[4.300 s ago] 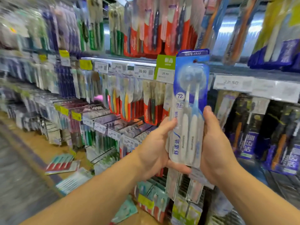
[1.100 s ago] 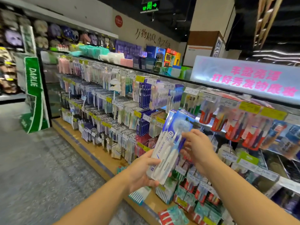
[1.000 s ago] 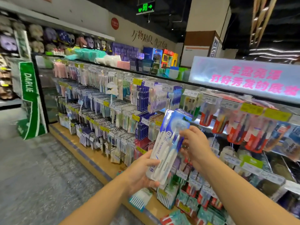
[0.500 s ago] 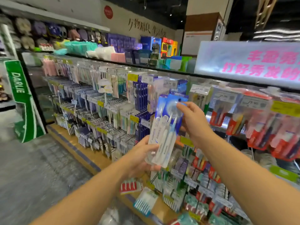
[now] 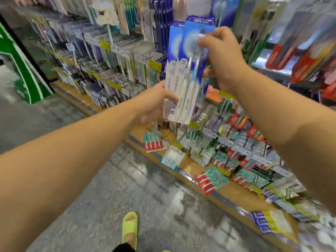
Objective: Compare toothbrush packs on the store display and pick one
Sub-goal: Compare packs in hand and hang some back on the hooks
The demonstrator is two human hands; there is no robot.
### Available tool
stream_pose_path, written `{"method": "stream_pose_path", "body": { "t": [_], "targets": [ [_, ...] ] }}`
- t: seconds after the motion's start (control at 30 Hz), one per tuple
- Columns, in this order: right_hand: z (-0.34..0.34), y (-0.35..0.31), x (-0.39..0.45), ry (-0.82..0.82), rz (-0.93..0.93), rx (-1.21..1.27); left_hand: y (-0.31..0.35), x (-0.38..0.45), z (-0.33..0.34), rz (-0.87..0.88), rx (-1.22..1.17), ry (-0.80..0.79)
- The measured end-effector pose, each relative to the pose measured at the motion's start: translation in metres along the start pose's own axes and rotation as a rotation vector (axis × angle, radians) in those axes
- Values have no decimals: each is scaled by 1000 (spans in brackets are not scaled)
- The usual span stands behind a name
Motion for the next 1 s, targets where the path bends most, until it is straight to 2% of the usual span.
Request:
{"method": "stream_pose_path", "body": {
  "t": [0.27, 0.43, 0.7, 0.87, 1.0],
  "targets": [
    [23, 30, 39, 89, 162, 120, 40, 72, 3, 53, 5, -101],
    [29, 40, 63, 228, 278, 148, 72, 116, -3, 106, 23, -222],
    [54, 30, 102, 423, 350, 193, 114, 167, -32, 129, 130, -212],
    [56, 38, 115, 570, 400, 195, 126, 179, -32, 136, 189, -315],
    [51, 48, 125, 675, 429, 274, 133, 187, -30, 183, 213, -325]
  ]
}}
Point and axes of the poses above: each hand's wrist, its own x-axis towards the middle knuckle, its own z-axis out of the palm, y = z × x, the point moved 9 cm from there along x, towards the middle knuckle, and after that the axes turned 15 degrees about -x, right-handed, at the moved point
